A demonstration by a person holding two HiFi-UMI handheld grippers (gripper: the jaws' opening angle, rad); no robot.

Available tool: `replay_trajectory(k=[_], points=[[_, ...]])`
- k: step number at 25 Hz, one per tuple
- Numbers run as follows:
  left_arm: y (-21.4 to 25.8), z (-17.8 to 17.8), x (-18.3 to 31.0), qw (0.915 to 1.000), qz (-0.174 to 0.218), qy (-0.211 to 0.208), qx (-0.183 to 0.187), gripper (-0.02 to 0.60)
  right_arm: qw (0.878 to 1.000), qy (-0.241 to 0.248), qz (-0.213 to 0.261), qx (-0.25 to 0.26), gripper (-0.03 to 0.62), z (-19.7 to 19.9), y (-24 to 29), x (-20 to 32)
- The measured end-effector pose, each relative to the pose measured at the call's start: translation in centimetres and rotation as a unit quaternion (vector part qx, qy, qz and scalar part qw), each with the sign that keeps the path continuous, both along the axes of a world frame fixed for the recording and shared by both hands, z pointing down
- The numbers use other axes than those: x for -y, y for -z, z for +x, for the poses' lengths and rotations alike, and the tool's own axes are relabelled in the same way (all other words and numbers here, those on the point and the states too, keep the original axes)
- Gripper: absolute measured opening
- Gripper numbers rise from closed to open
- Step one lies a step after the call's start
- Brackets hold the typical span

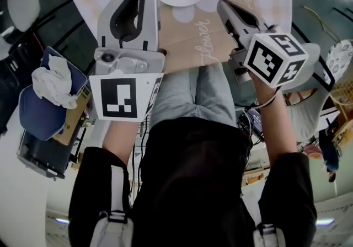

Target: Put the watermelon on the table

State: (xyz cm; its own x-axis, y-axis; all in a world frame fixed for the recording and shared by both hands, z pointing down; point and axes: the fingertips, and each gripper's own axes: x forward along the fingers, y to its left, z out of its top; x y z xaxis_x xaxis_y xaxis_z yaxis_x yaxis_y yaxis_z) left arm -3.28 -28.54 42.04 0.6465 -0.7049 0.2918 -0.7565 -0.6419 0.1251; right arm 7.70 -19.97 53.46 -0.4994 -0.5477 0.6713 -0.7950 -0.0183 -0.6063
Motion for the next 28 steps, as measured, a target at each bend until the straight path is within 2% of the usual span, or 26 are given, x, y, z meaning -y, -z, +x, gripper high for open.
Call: replay_trajectory(k=[6, 22, 28], points=[[3.0, 0.3, -1.5, 1.0000, 0.008, 0.004, 0.000, 0.008, 0.997, 0.050, 0.056, -0.013, 0.014, -1.0, 3.7, 0.5], [12.8, 3.3, -5.2, 0.9987, 0.051, 0.004, 0.000, 0.008, 0.982, 0.075, 0.176, 0.002, 0.014, 0.0, 17.5, 1.2], [17.2, 3.4, -7.1, 0.9971, 0.070, 0.025, -0.014, 0.008, 0.971, 0.089, 0.223, -0.001, 0.014, -0.2, 23.0, 0.1]])
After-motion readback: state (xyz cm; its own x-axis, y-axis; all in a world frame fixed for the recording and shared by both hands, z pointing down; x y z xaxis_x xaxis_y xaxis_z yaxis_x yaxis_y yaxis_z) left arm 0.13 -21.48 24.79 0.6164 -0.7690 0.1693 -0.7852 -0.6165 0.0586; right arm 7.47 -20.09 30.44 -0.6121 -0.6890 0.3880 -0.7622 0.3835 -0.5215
